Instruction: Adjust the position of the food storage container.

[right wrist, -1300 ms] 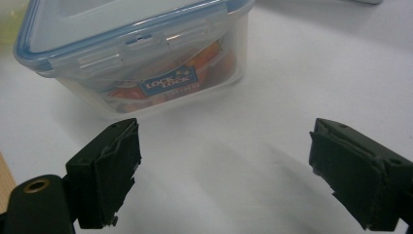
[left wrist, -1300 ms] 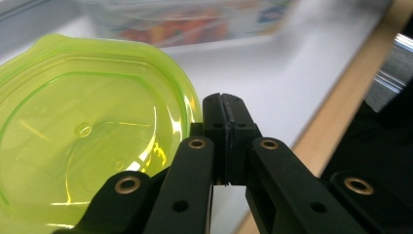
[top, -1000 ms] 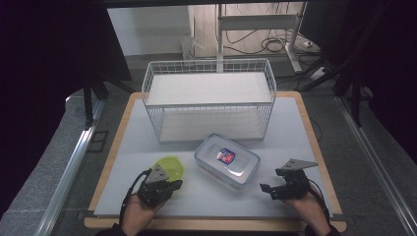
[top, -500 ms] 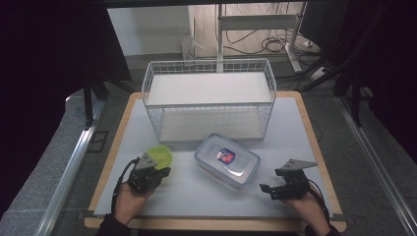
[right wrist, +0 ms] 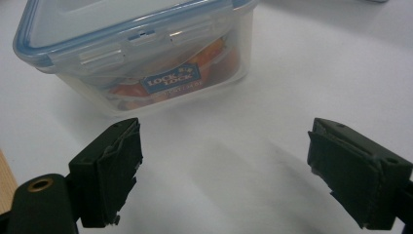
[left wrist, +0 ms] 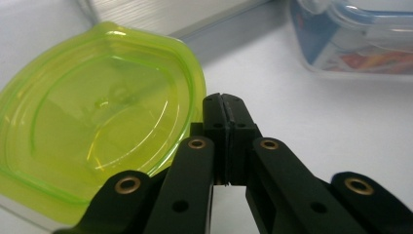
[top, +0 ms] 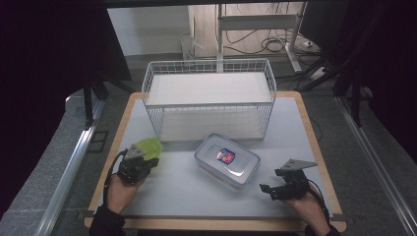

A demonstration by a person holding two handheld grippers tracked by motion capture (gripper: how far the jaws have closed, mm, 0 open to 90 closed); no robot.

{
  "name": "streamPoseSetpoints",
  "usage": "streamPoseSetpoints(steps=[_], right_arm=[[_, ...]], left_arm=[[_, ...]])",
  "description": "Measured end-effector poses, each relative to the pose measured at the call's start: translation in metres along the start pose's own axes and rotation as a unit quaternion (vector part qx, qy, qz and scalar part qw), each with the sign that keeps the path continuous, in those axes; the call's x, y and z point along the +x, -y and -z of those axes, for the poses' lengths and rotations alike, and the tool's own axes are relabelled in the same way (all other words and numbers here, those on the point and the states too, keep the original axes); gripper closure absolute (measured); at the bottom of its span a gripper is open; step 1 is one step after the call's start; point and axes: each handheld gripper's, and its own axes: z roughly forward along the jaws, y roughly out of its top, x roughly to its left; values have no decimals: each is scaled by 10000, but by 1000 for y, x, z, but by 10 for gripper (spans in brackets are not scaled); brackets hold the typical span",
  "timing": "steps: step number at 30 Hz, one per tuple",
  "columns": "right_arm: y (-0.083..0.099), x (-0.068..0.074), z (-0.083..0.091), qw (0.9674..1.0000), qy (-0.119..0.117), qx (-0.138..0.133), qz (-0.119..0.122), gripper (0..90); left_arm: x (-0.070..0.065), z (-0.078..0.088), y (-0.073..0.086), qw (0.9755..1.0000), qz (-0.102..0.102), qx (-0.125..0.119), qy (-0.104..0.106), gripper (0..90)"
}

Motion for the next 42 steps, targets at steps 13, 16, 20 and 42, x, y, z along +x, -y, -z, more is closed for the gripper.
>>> streamPoseSetpoints(steps=[13,16,20,42], right_arm=[[-2,3,2,9999,-68,-59,-104,269],[-5,5,5,9999,-77,-16,-132,479],[-11,10,9,9999,-142,-51,-44,741],[-27,12,-9,10000,13,-57,-79,896]], left_arm=[[-27,-14,-16,9986,-240,-190,421,884],[-37,-29,-25,9981,-380,-146,454,875],[-49,-49,-36,9974,-540,-69,464,867],[-75,-88,-48,9964,-462,291,643,897]])
